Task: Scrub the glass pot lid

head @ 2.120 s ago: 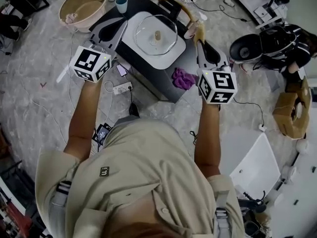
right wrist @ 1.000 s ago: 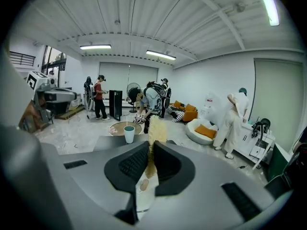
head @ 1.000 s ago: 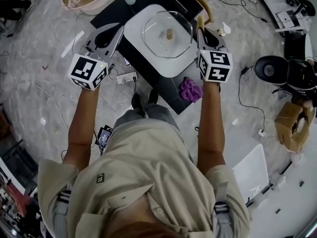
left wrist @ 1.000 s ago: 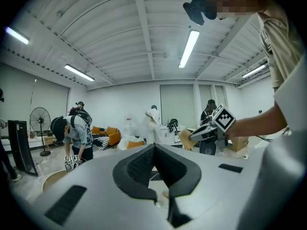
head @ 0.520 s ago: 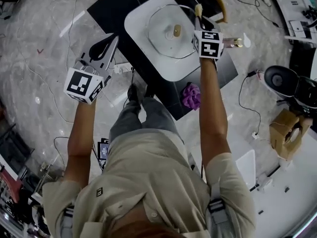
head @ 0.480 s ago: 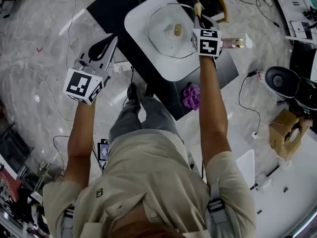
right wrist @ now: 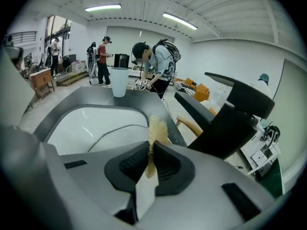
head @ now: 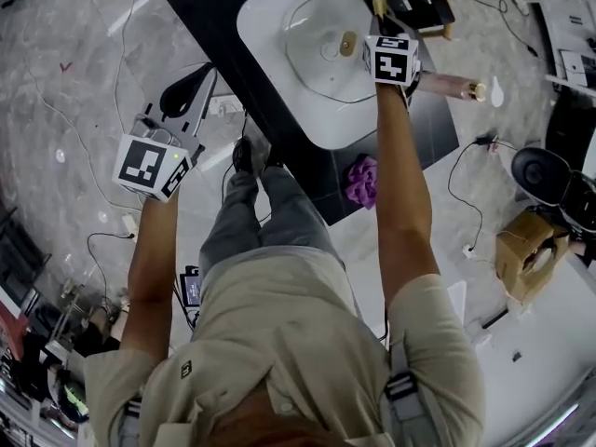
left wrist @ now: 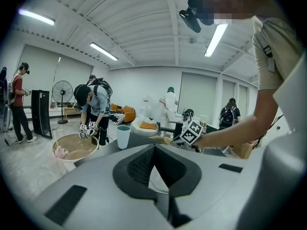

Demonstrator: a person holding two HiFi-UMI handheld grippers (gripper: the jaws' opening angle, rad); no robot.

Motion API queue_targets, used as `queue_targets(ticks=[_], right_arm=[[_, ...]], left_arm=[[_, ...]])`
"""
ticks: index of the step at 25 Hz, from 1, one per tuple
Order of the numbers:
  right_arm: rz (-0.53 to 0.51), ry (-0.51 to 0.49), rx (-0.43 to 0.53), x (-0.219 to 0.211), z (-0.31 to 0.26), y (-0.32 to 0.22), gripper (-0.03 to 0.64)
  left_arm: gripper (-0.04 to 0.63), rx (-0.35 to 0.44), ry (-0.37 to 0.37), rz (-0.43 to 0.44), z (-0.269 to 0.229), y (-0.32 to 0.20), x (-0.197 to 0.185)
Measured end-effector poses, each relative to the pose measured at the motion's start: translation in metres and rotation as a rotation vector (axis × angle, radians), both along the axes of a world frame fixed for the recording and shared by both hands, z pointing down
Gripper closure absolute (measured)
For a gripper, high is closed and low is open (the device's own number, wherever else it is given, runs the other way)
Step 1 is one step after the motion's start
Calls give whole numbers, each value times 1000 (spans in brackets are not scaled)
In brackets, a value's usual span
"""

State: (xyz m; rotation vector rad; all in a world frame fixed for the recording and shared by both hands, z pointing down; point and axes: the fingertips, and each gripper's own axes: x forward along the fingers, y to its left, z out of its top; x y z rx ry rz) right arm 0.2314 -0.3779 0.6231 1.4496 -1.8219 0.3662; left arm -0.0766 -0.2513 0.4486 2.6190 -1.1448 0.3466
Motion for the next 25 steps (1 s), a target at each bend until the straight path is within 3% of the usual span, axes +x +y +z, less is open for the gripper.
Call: queue_targets(ticks=[7,11,14,17,25], right_arm=[[-28,-33,-64,-30,31,2,580],[-91,-87,-158,-82,69,14,580],[-199,-162,-195,-140,87,21,580],[-264,-172,-231,-176,100,36,580],[-280,-129,-212,-178,98,39,580]], left_arm=[[589,-22,-1,-46,9,8,-15],[589,-44,-5,-70,21,15,-26],[589,-47,-10,-76,32,21,-32],[589,-53,-9,-80,38,26,-36],[589,-51,-6,-83,38,29,-38]])
